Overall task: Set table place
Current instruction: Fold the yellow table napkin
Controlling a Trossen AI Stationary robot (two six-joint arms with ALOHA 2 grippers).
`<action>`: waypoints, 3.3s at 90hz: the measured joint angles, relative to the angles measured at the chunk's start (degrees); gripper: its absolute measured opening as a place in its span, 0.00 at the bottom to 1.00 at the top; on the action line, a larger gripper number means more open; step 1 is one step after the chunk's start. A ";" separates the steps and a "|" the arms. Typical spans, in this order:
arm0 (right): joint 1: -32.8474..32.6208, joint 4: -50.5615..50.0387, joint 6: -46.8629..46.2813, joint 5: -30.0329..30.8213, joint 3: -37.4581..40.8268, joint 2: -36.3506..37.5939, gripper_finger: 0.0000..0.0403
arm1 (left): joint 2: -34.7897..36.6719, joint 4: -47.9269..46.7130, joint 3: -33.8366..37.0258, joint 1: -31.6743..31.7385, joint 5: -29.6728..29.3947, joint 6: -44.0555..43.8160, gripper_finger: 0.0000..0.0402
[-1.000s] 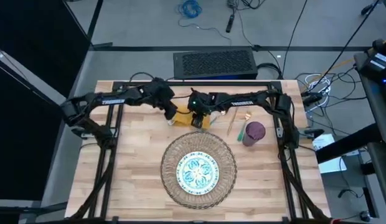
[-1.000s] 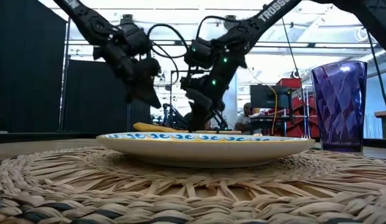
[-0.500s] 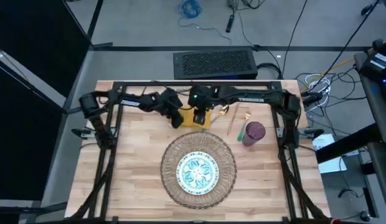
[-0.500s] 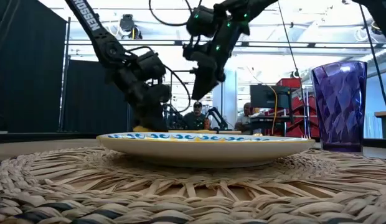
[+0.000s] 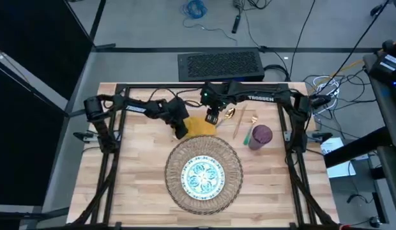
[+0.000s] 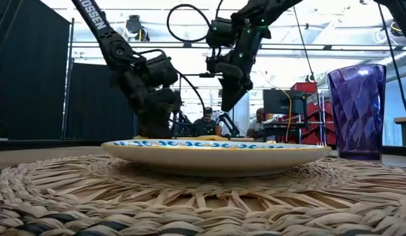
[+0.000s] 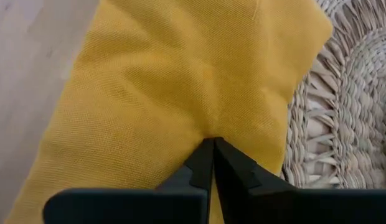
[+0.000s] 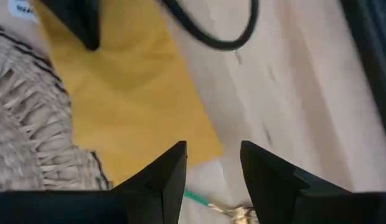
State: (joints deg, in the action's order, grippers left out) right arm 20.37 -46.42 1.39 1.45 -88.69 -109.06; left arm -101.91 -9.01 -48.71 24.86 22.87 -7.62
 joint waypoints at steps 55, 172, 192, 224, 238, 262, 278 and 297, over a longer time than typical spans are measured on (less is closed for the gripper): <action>-0.38 12.60 -2.74 -1.81 6.65 -0.24 0.34 | 9.28 -2.93 0.46 7.09 -6.80 -2.49 0.00; -4.71 28.87 -5.23 -0.87 9.12 -11.47 0.05 | 15.06 -6.62 0.33 11.57 -11.34 3.52 0.00; -4.79 26.57 -5.25 -1.47 7.93 -11.47 0.01 | 15.06 -6.56 0.33 11.57 -11.30 3.65 0.00; -5.23 17.43 -2.29 -1.59 0.18 -11.47 0.00 | 15.06 -6.63 0.33 11.57 -11.15 3.92 0.00; -5.21 13.67 -1.11 -1.48 -3.20 -11.47 0.00 | 15.06 -6.79 0.33 11.50 -11.08 3.92 0.00; -5.23 7.57 0.13 4.03 -8.40 -11.45 0.00 | 15.06 -7.23 0.33 11.37 -8.81 4.37 0.00; -5.23 2.46 0.85 7.47 -11.99 -11.44 0.00 | 15.06 -8.05 0.33 11.38 -8.81 5.46 0.00; -5.23 1.03 0.98 7.39 -12.30 -11.41 0.00 | 15.06 -8.02 0.33 11.00 -8.79 5.49 0.00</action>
State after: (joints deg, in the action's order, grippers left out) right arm 15.14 -45.39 2.37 8.84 -100.99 -120.46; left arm -86.85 -17.04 -48.38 35.86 14.09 -2.13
